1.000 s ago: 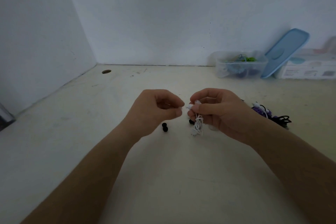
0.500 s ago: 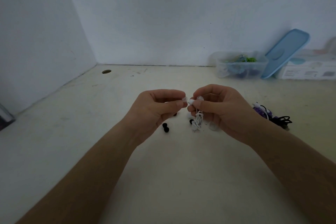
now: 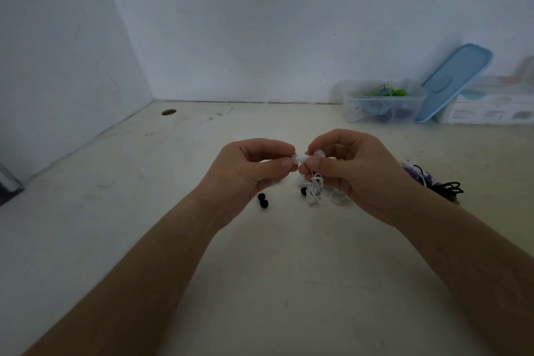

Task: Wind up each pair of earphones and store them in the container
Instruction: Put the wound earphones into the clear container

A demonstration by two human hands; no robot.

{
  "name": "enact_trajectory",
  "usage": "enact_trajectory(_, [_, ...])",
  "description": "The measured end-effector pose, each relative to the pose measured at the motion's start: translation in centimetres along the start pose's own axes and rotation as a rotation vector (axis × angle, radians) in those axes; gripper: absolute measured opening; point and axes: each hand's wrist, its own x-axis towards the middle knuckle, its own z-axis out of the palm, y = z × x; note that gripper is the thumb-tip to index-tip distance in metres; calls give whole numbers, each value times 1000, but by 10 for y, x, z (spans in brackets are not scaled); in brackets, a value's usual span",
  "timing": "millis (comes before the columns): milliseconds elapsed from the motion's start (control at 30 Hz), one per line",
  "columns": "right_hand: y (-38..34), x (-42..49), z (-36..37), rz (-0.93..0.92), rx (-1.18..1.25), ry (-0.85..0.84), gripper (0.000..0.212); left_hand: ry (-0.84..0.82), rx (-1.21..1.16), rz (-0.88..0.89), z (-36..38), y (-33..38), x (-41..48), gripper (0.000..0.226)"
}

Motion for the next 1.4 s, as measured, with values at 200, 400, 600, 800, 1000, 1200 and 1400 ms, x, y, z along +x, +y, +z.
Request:
enact_trajectory(200, [1, 1, -1, -21, -24, 9, 29, -9, 12, 15, -1, 0, 0, 30])
enact_trajectory(400, [3, 2, -2, -20, -28, 18, 28, -22, -6, 3, -3, 0, 1, 23])
enact_trajectory(600, [1, 2, -4, -19, -74, 2, 24, -28, -3, 5, -2, -1, 0, 14])
enact_trajectory(800, [0, 0, -4, -11, -94, -21, 23, -68, 17, -17, -3, -2, 1, 23])
enact_trajectory(1000, [-1, -1, -5, -43, -170, -22, 24, -78, 14, -51, -3, -4, 1, 17])
enact_trajectory(1200, [1, 0, -8, -68, -209, -41, 14, -67, 18, -60, 0, -5, 0, 23])
enact_trajectory(1400, [0, 0, -8, -102, -252, -40, 12, -66, 31, -61, 0, -5, 0, 25])
